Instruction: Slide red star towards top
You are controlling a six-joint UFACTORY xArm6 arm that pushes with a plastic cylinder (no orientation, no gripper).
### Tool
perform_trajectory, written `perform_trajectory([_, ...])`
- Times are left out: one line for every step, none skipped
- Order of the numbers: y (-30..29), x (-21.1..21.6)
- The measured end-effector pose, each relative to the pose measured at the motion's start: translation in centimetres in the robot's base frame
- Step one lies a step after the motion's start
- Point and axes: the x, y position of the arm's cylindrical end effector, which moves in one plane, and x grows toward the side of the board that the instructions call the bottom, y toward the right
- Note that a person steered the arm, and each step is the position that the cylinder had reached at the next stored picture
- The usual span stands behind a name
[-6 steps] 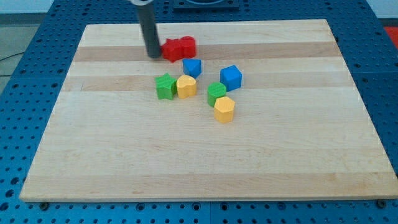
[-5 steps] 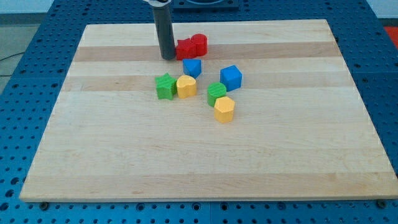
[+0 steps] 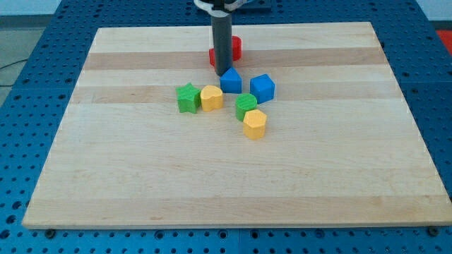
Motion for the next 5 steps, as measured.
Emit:
perform_trajectory([0.0,-1.7])
perform_trajectory([0.0,-2.1])
perform_trajectory([-1.9,-2.2])
perform_trajectory([-3.1,-4.7])
perform_trajectory([-3.1,-5.0])
